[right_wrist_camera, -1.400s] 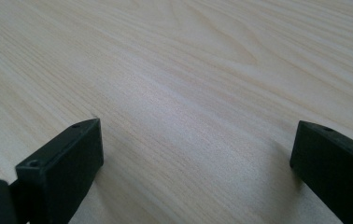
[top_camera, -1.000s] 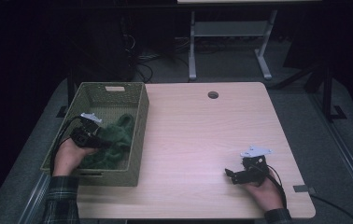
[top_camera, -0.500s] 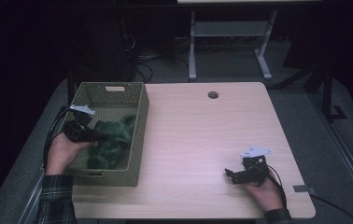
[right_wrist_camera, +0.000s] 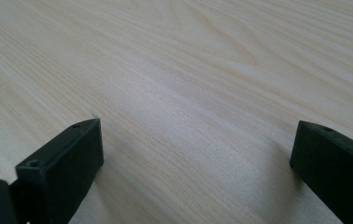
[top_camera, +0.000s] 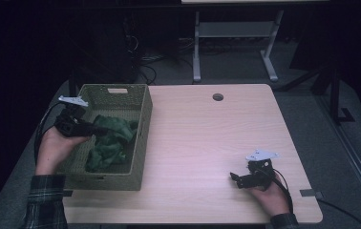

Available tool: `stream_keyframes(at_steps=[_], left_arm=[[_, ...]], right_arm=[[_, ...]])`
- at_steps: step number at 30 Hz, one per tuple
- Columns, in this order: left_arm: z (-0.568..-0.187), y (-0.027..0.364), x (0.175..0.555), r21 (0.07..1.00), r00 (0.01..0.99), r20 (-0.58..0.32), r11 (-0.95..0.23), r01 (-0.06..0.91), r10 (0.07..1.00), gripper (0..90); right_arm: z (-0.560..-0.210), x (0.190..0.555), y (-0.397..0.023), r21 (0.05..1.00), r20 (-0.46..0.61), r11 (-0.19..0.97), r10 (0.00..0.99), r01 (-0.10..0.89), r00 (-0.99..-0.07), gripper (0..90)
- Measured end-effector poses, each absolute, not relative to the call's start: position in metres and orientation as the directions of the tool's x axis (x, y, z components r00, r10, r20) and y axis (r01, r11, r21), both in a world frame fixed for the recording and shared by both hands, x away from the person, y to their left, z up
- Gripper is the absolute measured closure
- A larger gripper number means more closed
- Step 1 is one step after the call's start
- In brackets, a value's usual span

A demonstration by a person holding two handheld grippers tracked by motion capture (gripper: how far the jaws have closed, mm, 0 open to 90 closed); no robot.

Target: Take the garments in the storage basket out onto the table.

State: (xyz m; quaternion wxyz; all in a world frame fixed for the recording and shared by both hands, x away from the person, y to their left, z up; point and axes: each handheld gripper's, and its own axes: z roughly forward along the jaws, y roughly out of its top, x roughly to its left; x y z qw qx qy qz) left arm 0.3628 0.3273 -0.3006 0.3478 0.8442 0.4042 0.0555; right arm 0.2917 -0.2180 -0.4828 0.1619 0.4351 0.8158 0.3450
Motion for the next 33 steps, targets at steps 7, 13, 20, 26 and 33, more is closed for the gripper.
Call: stream_keyframes(at_steps=[7, 13, 20, 26, 33], left_arm=[[-0.276, 0.325, 0.362, 0.668, 0.686, -0.179, -0.424, 0.611, 0.706, 79.0], [-0.251, 0.318, 0.361, 0.694, 0.692, -0.156, -0.420, 0.585, 0.705, 79.0], [-0.225, 0.306, 0.360, 0.722, 0.703, -0.121, -0.424, 0.547, 0.701, 79.2], [-0.205, 0.299, 0.360, 0.754, 0.711, -0.103, -0.412, 0.512, 0.696, 79.4], [-0.199, 0.283, 0.361, 0.783, 0.733, -0.110, -0.395, 0.480, 0.671, 79.4]], right_arm=[[-0.483, 0.292, -0.218, 0.704, 0.036, 0.383, 0.822, 0.598, -0.569, 2.3], [-0.483, 0.292, -0.218, 0.704, 0.037, 0.382, 0.822, 0.599, -0.568, 2.3], [-0.483, 0.292, -0.218, 0.704, 0.036, 0.383, 0.822, 0.598, -0.569, 2.3], [-0.483, 0.292, -0.218, 0.704, 0.036, 0.383, 0.821, 0.598, -0.569, 2.3], [-0.483, 0.292, -0.218, 0.704, 0.036, 0.383, 0.822, 0.598, -0.569, 2.3]])
